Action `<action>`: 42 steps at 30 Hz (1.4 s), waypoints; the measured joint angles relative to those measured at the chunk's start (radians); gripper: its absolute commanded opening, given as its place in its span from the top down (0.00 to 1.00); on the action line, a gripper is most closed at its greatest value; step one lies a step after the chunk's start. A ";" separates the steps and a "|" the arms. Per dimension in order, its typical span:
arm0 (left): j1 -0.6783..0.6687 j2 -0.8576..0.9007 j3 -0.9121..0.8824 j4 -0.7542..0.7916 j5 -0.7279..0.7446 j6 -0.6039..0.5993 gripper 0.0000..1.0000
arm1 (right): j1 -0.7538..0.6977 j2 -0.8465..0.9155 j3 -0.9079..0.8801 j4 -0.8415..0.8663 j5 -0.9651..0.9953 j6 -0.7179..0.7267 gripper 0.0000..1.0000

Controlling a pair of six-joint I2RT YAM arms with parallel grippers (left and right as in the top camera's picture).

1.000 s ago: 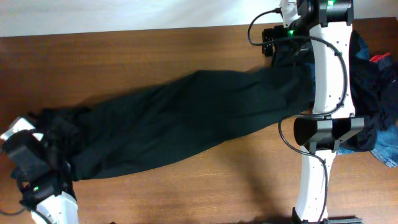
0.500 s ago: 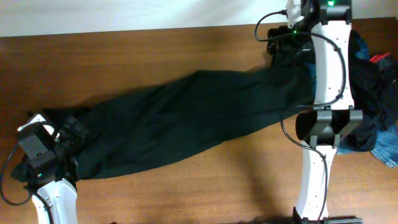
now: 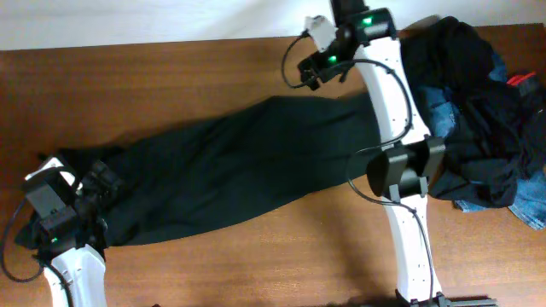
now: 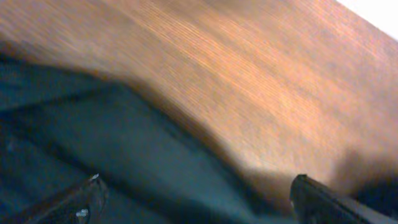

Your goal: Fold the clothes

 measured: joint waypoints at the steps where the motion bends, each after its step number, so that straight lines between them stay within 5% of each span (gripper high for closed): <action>1: 0.000 0.000 0.000 -0.007 0.000 0.000 0.01 | 0.016 0.002 -0.006 0.023 -0.008 -0.018 0.00; 22: 0.000 0.000 0.000 -0.034 0.000 0.000 0.01 | 0.081 0.030 -0.348 0.287 -0.053 -0.094 0.06; 42: 0.000 0.000 0.000 -0.053 0.000 0.000 0.01 | 0.081 0.031 -0.387 0.333 -0.053 -0.094 0.20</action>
